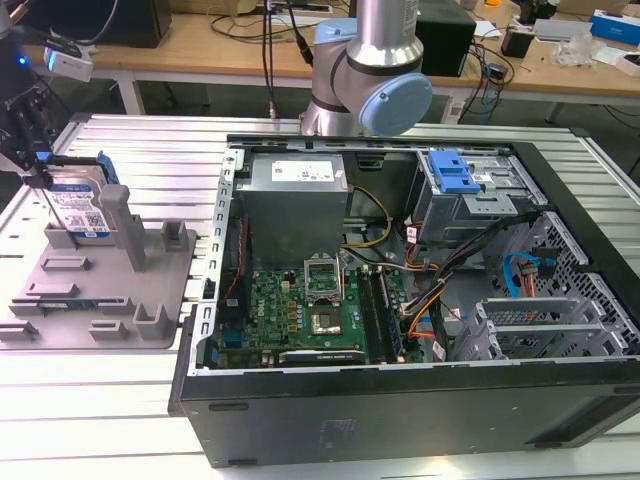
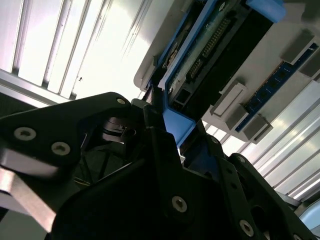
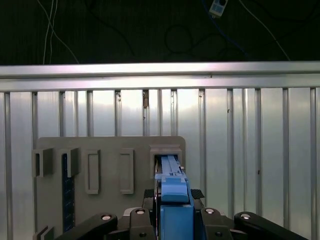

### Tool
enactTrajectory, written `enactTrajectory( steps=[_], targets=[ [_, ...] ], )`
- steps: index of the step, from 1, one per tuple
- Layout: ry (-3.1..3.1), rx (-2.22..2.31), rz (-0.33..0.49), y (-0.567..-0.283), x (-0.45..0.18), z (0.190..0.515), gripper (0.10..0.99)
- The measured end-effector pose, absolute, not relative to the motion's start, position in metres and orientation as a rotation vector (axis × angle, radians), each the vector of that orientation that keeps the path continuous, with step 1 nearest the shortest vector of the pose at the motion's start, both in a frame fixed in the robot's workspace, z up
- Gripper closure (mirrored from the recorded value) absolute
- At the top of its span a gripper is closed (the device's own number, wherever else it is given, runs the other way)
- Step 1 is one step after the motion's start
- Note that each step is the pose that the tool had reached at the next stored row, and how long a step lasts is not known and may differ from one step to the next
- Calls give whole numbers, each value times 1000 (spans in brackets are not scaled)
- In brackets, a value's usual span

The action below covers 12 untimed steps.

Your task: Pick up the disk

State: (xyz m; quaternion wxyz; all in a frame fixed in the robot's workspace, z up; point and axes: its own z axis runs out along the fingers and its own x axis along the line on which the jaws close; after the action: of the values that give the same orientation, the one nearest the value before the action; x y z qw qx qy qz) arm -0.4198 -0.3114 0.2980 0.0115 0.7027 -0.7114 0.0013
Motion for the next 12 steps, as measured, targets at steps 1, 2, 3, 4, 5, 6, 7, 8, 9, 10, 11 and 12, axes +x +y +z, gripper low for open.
enactTrajectory(
  steps=[1,2,3,4,5,6,7,8,9,10,11,12],
  targets=[
    [-2219,2191,4,-311,-420,298,722],
    [-2219,2192,4,-312,-420,298,722],
    [-2219,2192,4,-312,-420,298,722],
    [-2219,2192,5,-312,-420,300,722],
    [-2219,2192,4,-312,-420,302,722],
    [-2219,2192,4,-312,-420,306,722],
    [-2219,2192,4,-312,-420,308,722],
    [-2219,2191,4,-312,-420,310,722],
    [-2219,2192,4,-312,-420,313,722],
    [-2219,2192,4,-312,-420,316,722],
    [-2219,2192,4,-312,-420,320,722],
    [-2219,2192,4,-312,-420,324,722]
  ],
)
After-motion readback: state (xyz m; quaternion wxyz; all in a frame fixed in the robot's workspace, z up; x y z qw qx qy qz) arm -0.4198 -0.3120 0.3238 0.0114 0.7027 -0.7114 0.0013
